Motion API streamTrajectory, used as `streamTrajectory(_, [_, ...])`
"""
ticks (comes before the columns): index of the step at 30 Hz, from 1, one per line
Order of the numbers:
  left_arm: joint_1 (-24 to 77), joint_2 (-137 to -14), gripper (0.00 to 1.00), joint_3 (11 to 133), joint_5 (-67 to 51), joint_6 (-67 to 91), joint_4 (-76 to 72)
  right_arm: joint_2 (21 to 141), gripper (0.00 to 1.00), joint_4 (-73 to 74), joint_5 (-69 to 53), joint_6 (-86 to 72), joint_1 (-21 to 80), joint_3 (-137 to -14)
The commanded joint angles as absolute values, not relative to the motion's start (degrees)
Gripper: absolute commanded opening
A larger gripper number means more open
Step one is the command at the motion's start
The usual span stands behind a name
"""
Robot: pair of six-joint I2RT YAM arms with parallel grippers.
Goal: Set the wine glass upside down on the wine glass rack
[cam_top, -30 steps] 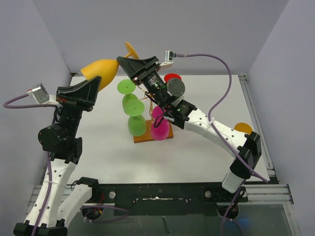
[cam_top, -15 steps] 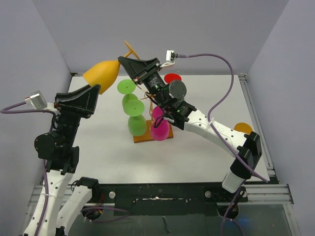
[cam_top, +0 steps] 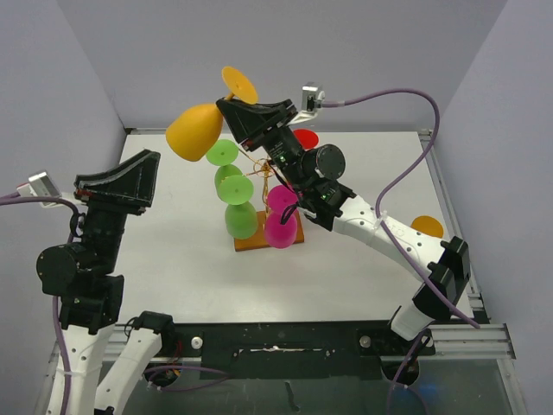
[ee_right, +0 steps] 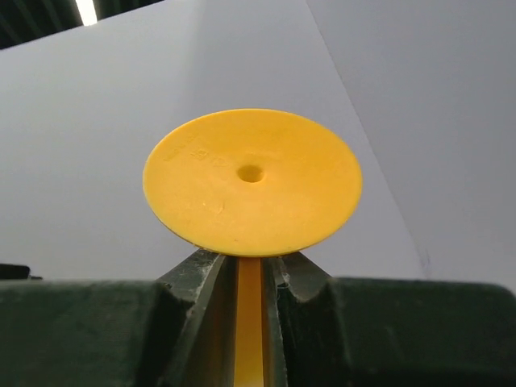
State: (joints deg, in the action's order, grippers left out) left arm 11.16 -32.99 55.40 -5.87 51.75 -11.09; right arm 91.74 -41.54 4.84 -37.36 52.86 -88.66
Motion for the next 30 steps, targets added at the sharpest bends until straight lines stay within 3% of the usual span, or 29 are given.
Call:
streamTrajectory(1, [11.2,-33.7,0.44,61.6,-8.6,52.9,-8.6,90.3,0.00,-48.4,-2.4,-24.8,52.7,-88.2])
streamTrajectory(6, [11.2,-36.2,0.51,64.2,-15.1,55.5,-11.6,92.5,0.00,-52.4,-10.2,-19.7,53.3,-88.2])
streamTrajectory(21, [11.2,-40.3,0.51,67.0,-14.9,56.5,-8.6,97.3,0.00,-53.5,-20.0,0.3,57.4,-88.4])
streamTrajectory(25, [11.2,-40.9,0.45,68.0,-13.8,54.6,-5.8,98.2,0.00,-54.1,-21.0,3.9,58.0,-88.3])
streamTrajectory(30, [11.2,-40.9,0.26,69.1,-12.3,53.3,-1.2,98.9,0.00,-56.5,-21.1,6.3,58.1,-87.6])
